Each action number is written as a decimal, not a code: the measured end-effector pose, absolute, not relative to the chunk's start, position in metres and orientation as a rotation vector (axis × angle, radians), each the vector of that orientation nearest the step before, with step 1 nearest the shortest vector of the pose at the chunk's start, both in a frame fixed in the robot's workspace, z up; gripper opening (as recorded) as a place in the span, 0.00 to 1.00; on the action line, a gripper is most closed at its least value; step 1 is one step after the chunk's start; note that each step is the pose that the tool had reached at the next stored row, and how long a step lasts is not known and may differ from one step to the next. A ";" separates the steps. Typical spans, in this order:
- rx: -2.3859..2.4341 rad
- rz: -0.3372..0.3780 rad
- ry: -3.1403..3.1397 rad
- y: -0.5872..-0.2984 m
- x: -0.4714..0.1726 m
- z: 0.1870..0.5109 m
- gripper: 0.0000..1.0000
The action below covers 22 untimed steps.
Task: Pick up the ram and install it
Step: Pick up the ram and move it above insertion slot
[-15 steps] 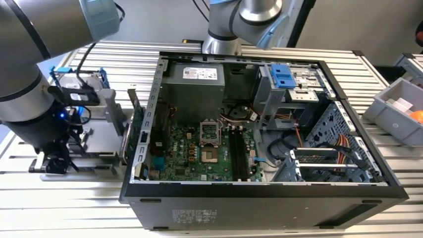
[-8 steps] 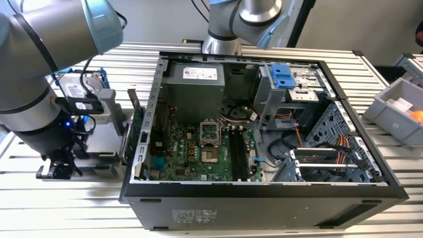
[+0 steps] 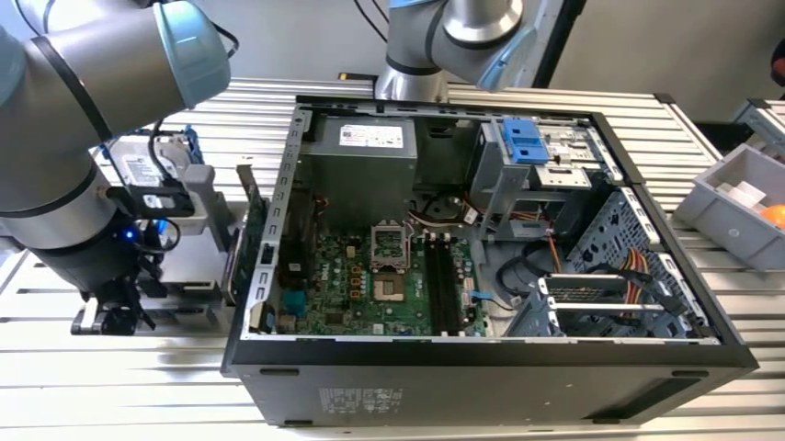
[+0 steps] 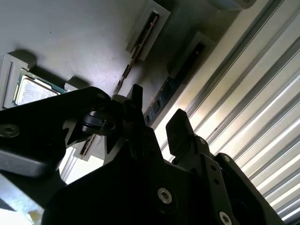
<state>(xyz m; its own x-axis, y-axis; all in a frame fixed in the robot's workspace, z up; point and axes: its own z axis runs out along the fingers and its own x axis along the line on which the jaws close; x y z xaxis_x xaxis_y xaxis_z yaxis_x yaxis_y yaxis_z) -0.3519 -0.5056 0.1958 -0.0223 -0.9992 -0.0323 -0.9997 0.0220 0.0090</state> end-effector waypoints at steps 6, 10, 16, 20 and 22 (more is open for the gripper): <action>-2.185 0.045 2.233 -0.506 -0.352 0.196 0.00; -2.185 0.045 2.234 -0.506 -0.352 0.196 0.00; -2.185 0.045 2.234 -0.506 -0.352 0.196 0.00; -2.184 0.045 2.233 -0.506 -0.352 0.196 0.00; -2.185 0.045 2.234 -0.506 -0.352 0.197 0.00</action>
<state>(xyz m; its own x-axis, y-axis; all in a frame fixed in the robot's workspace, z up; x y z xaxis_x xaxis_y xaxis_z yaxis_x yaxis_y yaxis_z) -0.3522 -0.5056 0.1972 -0.0223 -0.9992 -0.0324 -0.9997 0.0220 0.0089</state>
